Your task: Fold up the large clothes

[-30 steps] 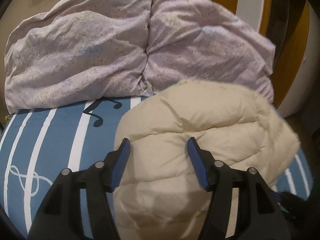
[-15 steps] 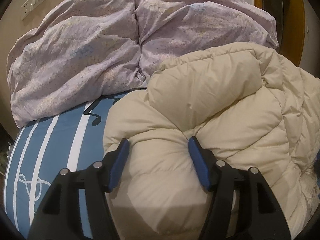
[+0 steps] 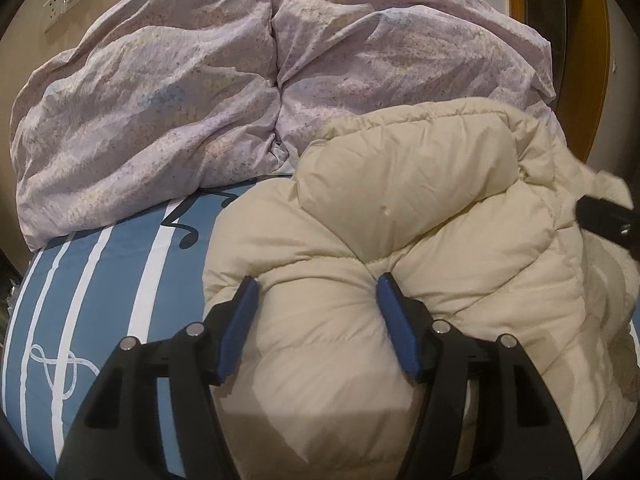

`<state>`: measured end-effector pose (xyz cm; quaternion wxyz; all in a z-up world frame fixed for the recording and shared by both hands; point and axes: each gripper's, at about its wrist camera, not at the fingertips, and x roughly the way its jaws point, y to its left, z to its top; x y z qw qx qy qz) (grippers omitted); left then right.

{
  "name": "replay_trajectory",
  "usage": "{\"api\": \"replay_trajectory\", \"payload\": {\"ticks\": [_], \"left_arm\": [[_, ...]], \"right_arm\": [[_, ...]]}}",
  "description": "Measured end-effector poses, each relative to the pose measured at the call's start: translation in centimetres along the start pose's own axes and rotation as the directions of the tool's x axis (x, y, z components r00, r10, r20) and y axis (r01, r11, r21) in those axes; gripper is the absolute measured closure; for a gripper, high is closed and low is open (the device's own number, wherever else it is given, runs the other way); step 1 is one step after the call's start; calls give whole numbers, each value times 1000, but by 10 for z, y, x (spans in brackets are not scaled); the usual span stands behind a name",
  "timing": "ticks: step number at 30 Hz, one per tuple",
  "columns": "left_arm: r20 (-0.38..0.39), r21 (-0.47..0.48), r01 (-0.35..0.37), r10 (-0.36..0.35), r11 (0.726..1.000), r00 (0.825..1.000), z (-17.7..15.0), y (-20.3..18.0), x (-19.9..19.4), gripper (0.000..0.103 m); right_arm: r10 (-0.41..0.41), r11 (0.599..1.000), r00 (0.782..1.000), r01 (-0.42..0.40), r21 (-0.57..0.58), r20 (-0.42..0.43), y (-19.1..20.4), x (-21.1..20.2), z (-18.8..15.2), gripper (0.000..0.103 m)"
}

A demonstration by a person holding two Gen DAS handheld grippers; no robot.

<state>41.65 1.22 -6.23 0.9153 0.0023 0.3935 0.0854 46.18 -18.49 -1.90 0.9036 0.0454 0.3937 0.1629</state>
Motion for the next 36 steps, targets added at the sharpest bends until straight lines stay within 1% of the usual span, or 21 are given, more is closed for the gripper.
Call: {"api": "replay_trajectory", "payload": {"ticks": [5, 10, 15, 21, 32, 36], "left_arm": [[4, -9, 19, -19, 1000, 1000, 0, 0, 1, 41], [8, -11, 26, -26, 1000, 1000, 0, -2, 1, 40], [13, -13, 31, -31, 999, 999, 0, -4, 2, 39], [28, -19, 30, -29, 999, 999, -2, -5, 3, 38], [51, -21, 12, -11, 1000, 999, -5, -8, 5, 37], [49, -24, 14, -13, 1000, 999, -5, -8, 7, 36]], "right_arm": [[-31, 999, 999, 32, 23, -25, -13, 16, -11, 57], [-44, 998, 999, 45, 34, -26, -18, 24, -19, 57], [-37, 998, 999, 39, 55, -20, -26, 29, -25, 57], [-34, 998, 999, 35, 54, -14, -28, 37, -30, 57], [-28, 998, 1000, 28, 56, -12, -29, 43, -33, 56], [-26, 998, 1000, 27, 58, -16, -30, 44, -32, 56]]}}
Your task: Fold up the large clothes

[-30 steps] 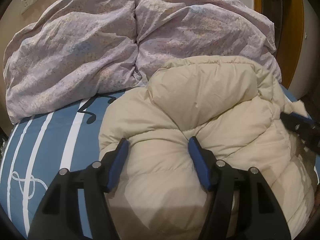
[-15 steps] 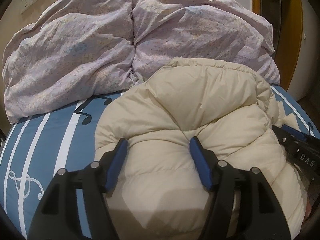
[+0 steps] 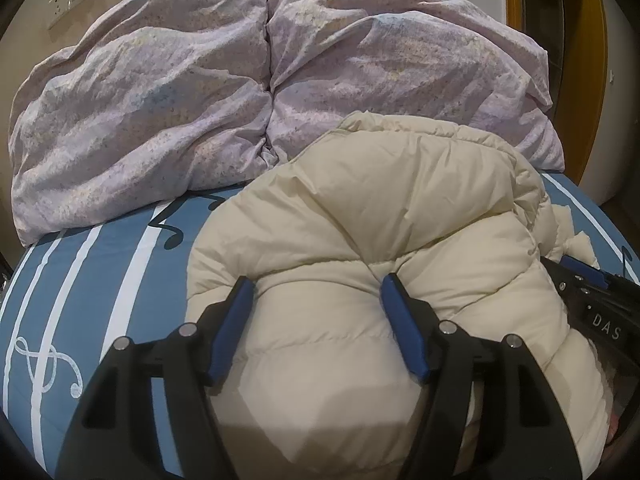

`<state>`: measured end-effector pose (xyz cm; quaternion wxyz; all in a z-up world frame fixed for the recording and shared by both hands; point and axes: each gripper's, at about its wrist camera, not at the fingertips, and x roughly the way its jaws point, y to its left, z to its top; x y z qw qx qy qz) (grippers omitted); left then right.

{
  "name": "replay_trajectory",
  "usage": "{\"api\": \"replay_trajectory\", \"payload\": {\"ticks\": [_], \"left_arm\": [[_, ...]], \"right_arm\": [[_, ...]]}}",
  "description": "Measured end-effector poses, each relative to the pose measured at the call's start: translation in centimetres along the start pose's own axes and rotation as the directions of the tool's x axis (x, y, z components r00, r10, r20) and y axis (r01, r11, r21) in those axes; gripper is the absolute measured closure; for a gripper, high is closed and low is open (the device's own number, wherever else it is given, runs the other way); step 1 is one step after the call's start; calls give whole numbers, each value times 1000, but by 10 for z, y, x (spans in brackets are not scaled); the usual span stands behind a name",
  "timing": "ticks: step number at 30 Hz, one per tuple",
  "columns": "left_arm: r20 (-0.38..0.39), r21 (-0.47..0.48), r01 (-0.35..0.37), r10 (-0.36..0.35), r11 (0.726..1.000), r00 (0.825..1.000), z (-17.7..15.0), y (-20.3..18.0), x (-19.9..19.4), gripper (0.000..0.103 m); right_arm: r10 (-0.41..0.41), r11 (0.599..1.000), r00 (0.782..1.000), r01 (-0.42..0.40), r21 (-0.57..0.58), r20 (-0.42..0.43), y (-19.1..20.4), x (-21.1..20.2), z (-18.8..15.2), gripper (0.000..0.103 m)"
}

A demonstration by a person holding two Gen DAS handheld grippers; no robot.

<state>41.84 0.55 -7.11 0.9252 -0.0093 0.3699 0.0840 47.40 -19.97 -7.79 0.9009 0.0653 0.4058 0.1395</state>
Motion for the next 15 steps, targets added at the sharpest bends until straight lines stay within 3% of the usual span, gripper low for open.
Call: {"api": "replay_trajectory", "payload": {"ticks": [15], "left_arm": [[0, 0, -4, 4, 1000, 1000, -1, -1, 2, 35]], "right_arm": [[-14, 1000, 1000, 13, -4, -11, 2, 3, 0, 56]]}}
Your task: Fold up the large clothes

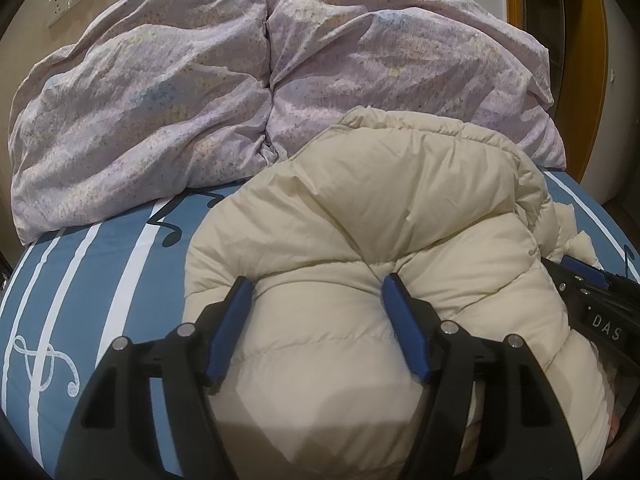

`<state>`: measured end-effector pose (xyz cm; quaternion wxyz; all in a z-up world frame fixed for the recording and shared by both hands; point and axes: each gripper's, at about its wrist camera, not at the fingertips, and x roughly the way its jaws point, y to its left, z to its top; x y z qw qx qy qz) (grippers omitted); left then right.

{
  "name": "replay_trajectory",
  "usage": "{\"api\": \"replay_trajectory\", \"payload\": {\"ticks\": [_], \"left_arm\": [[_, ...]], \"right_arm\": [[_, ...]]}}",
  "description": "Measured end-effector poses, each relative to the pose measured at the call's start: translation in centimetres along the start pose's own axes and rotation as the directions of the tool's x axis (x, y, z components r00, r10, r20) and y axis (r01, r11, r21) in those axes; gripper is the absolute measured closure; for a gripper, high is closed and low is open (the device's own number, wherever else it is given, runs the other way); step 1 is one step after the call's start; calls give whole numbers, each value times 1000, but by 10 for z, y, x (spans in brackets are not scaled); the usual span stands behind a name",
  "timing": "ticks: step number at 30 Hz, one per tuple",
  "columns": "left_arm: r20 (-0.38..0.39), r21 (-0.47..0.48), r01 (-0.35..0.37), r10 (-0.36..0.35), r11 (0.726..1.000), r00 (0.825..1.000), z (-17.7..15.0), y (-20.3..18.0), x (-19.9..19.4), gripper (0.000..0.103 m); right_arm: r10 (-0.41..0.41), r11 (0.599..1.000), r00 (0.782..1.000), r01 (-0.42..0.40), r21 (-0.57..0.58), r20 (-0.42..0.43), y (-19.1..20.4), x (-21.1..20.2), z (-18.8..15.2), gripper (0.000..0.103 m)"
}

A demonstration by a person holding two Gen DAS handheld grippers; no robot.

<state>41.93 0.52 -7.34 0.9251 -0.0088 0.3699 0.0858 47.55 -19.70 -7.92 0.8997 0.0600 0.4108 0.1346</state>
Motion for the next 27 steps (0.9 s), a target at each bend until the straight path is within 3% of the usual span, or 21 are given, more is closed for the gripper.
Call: {"api": "replay_trajectory", "payload": {"ticks": [27], "left_arm": [[-10, 1, 1, -1, 1000, 1000, -1, -1, 6, 34]], "right_arm": [[4, 1000, 1000, -4, 6, -8, 0, 2, 1, 55]]}}
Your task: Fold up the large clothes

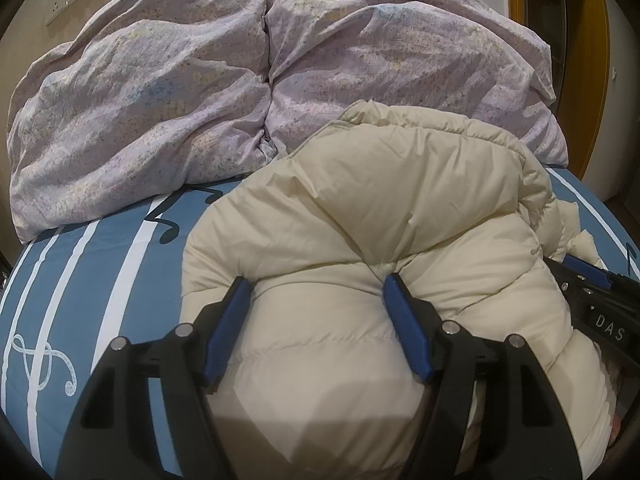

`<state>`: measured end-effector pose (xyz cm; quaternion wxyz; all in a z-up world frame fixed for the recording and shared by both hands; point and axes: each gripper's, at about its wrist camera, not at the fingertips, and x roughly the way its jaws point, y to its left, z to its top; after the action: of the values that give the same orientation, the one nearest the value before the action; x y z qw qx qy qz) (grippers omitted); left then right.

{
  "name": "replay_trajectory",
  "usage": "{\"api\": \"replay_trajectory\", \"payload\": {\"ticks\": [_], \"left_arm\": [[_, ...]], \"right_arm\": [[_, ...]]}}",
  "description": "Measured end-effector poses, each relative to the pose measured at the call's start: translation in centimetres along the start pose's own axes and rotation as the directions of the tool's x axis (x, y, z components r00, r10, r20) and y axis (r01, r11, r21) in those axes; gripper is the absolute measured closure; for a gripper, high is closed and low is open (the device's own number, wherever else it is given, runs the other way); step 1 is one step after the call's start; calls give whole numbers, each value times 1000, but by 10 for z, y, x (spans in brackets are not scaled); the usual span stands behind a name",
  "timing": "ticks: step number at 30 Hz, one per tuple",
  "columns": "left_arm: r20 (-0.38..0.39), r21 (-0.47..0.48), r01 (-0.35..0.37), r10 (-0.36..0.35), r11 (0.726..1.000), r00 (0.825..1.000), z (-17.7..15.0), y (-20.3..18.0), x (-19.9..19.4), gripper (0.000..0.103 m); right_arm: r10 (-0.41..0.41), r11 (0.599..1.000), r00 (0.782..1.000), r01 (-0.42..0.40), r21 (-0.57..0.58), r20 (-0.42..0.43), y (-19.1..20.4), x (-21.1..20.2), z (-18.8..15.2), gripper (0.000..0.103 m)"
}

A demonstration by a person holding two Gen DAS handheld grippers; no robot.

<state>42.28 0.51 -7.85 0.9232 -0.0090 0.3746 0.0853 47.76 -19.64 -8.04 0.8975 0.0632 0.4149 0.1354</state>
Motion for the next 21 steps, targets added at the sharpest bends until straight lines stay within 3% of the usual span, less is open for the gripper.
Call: {"api": "replay_trajectory", "payload": {"ticks": [21], "left_arm": [[3, -5, 0, 0, 1000, 1000, -1, 1, 1, 33]], "right_arm": [[3, 1000, 1000, -3, -1, -5, -1, 0, 1, 55]]}}
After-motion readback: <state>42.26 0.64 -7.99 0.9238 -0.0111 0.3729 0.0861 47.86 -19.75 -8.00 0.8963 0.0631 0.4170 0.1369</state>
